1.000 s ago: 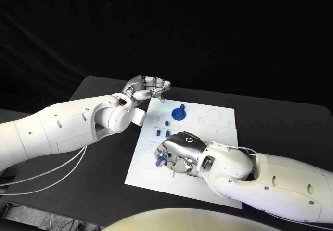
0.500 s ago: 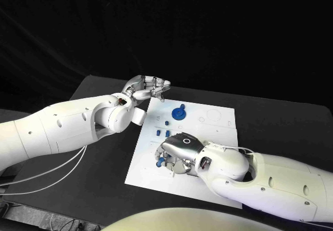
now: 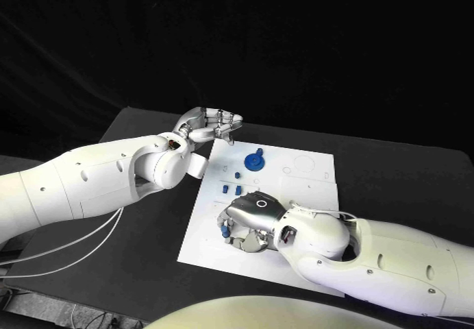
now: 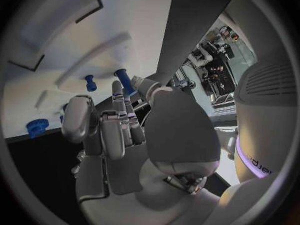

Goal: Assemble the parts on the task board

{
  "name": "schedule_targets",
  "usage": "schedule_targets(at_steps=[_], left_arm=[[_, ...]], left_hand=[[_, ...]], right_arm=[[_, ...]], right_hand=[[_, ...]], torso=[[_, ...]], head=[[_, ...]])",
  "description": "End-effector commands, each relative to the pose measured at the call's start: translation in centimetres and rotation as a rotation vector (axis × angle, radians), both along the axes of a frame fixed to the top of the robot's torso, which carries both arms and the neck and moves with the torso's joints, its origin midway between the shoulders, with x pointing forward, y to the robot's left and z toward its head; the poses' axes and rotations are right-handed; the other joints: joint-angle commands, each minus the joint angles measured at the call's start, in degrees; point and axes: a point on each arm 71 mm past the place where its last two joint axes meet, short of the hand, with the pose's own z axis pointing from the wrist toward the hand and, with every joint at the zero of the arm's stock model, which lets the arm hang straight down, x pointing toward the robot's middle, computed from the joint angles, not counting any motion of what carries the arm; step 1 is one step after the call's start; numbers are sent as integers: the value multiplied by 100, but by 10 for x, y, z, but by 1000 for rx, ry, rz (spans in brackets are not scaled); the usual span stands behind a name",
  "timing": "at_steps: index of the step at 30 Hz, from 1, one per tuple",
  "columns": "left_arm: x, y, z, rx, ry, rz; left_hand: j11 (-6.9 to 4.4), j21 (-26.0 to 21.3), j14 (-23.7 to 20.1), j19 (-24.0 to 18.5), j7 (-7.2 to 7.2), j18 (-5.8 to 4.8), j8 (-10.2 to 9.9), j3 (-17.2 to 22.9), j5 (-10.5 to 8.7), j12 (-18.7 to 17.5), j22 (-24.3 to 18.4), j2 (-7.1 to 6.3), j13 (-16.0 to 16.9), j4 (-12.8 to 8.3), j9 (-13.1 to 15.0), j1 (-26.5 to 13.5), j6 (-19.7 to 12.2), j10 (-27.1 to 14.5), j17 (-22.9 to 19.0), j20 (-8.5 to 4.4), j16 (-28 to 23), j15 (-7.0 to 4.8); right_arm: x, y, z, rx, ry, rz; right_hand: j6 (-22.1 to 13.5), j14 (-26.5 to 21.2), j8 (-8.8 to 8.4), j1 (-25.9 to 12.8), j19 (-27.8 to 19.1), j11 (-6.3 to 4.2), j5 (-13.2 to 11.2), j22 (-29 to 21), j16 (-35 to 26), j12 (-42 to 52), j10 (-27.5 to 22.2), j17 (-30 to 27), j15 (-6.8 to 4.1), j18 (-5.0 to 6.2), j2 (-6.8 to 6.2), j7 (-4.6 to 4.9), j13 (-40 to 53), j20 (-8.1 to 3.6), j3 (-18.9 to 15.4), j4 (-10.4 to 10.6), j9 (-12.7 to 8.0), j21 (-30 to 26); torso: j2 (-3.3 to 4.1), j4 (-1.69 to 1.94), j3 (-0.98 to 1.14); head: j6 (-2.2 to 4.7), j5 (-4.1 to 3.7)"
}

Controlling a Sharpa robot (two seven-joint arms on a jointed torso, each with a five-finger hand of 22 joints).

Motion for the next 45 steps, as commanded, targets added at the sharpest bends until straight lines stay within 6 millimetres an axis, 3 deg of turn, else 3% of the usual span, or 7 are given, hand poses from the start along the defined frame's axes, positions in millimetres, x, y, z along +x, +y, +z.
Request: schedule_targets(at_steps=[1,13,21,30,34,35,45], left_arm=[[0,-2,1,-11,0,-15],[0,0,0,-9,3,-13],[0,1,0,-7,5,-12],[-2,6,-3,0,11,-8],[-3,8,-4,10,19,-4],[-3,8,-5,14,22,-5],[-4,6,-8,29,35,-21]], left_hand=[[-19,-30,-30,27,10,28,36,29,-6,24,-7,2,-6,17,-5,55,-49,-40,-6,7,-3,-9],[-14,-33,-33,27,16,28,39,35,-6,39,-8,-1,-7,19,-9,51,-68,-53,-9,10,0,-6],[-14,-33,-33,27,16,28,39,35,-6,39,-8,-1,-7,19,-9,51,-68,-53,-9,10,0,-6],[-12,-36,-36,27,18,27,43,39,-6,49,-8,-4,-7,21,-10,45,-76,-64,-12,12,2,-3],[-15,-38,-37,27,6,27,51,44,-6,57,-9,4,-6,24,-8,40,-73,-65,-14,13,4,-2],[-27,-44,-35,27,-18,28,82,37,-12,86,-11,2,-4,35,-1,-4,-52,-65,-17,15,13,-8],[-50,-96,-32,32,-46,30,117,-99,-30,197,-37,-20,-1,44,-13,-247,-123,-74,-35,20,44,-19]], right_arm=[[-1,1,-1,-4,-3,3],[2,-15,7,113,-52,-66],[10,-53,25,279,-36,-178],[38,-146,21,195,311,-471],[34,-176,18,177,378,-551],[31,-183,18,173,387,-568],[14,-219,12,93,363,-657]], right_hand=[[-136,278,-83,-45,-3,1,-44,-15,15,8,-87,-9,12,-8,-72,-13,2,46,-154,53,-39,-36],[-240,271,-151,37,13,-1,166,-5,14,61,-160,-26,10,-9,-6,-8,25,44,-329,99,-71,-48],[-175,270,-127,114,47,-50,296,34,11,224,47,-41,-27,-16,54,-44,94,19,-375,150,-71,-18],[410,356,466,-190,295,-391,466,417,146,1530,1122,259,-311,-112,95,-298,1179,-225,-868,531,333,404],[135,378,743,-152,386,-405,528,575,186,3090,556,344,-318,-147,168,-378,2870,-276,-1252,787,741,545],[111,382,779,-169,398,-400,515,598,194,3456,547,367,-331,-151,171,-340,3268,-277,-1306,820,785,567],[59,417,1264,-181,500,-468,603,796,270,6051,979,563,-377,-198,328,-409,5998,-297,-1735,847,1303,752]], torso=[[-1,2,0],[-2,-4,3],[-8,-10,-1],[-64,-86,-10],[-82,-121,-7],[-84,-121,-8],[-127,-143,-37]], head=[[7,-1],[28,-36],[93,-212],[102,-618],[109,-726],[114,-822],[98,-1042]])
